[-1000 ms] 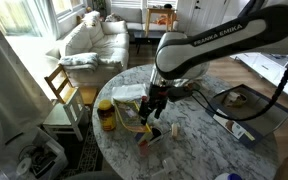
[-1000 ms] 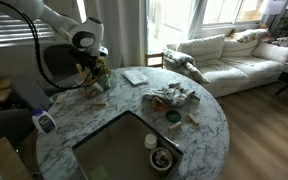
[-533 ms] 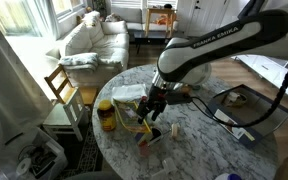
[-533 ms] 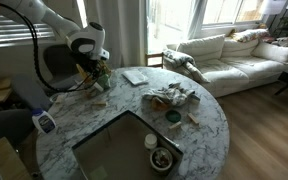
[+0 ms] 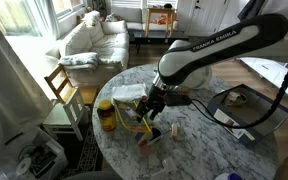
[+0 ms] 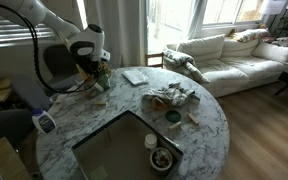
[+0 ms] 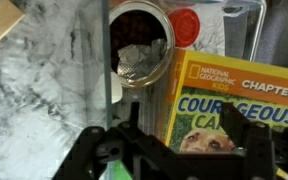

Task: Pick up the yellow book and place it in the clear storage container

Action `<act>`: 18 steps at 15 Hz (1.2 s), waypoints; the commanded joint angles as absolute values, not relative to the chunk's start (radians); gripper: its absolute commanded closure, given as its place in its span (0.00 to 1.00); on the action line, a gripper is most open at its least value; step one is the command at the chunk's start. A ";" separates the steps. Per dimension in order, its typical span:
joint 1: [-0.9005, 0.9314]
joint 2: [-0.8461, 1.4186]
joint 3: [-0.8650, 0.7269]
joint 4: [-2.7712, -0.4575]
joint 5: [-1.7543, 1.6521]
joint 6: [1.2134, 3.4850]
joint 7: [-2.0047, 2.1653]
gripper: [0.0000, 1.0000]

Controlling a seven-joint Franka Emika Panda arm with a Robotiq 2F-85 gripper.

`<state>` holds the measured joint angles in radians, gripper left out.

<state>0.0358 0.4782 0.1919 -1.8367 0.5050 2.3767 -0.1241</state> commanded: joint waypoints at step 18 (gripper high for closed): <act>0.021 0.490 0.199 -1.841 0.514 2.382 -0.113 0.99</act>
<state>0.0319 0.4930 0.1939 -1.8349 0.5044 2.3784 -0.1206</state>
